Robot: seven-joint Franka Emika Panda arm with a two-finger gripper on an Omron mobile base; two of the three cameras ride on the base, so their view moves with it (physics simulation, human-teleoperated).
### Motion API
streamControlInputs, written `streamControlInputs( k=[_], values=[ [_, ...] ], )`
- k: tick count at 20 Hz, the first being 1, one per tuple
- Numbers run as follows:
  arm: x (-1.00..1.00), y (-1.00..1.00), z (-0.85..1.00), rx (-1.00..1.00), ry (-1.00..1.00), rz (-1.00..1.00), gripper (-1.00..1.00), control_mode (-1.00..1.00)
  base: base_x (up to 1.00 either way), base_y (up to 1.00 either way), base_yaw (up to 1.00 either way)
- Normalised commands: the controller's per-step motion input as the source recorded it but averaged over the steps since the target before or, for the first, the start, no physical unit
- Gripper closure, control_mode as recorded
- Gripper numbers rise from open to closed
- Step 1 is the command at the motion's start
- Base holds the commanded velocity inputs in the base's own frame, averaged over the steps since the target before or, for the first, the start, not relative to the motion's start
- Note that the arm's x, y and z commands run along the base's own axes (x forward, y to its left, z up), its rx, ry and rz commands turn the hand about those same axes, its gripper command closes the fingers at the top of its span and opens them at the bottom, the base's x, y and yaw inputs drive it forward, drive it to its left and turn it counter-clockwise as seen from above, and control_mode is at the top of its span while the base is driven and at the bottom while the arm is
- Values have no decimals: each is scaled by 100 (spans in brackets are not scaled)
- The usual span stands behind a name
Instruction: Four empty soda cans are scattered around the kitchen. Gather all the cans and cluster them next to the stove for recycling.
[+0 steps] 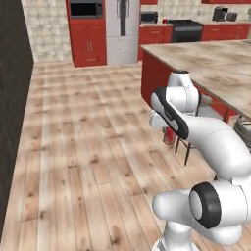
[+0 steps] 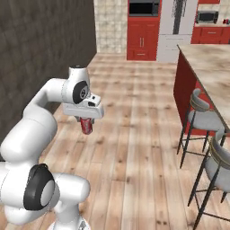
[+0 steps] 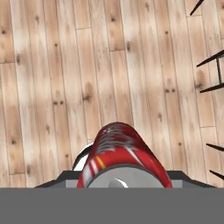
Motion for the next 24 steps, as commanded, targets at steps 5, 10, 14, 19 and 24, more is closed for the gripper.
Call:
streamControlInputs(
  k=[5, 10, 14, 19, 24],
  values=[
    [0, 0, 0, 0, 0, 0, 100, 100, 90, 14, 0],
    [0, 0, 0, 0, 0, 0, 100, 100, 71, 7, 0],
    [0, 0, 0, 0, 0, 0, 100, 100, 67, 5, 0],
    [0, 0, 0, 0, 0, 0, 100, 100, 68, 6, 0],
    [0, 0, 0, 0, 0, 0, 100, 100, 72, 11, 0]
  ],
)
